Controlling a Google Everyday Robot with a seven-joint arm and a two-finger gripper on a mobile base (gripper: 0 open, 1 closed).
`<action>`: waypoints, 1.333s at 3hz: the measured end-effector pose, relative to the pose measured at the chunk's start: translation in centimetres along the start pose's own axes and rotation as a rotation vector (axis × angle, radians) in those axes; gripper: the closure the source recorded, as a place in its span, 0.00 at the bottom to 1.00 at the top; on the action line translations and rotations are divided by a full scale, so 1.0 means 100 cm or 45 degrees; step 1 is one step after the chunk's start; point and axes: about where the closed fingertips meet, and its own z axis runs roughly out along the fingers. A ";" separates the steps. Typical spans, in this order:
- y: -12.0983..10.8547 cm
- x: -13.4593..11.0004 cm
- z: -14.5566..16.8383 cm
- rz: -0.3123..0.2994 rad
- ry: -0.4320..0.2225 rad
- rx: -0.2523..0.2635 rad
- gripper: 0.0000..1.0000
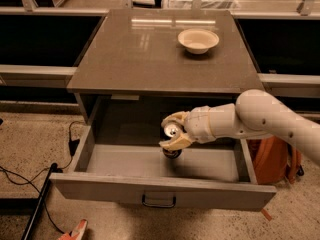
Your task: Pick pepsi can from top drawer and place on counter
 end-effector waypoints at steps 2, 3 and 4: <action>-0.011 -0.093 -0.117 -0.170 -0.060 0.092 1.00; -0.041 -0.108 -0.147 -0.116 -0.101 0.025 1.00; -0.083 -0.130 -0.162 -0.032 -0.139 0.004 1.00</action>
Offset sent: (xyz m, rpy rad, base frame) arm -0.0273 -0.0842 0.2298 0.0256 -0.2031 0.0494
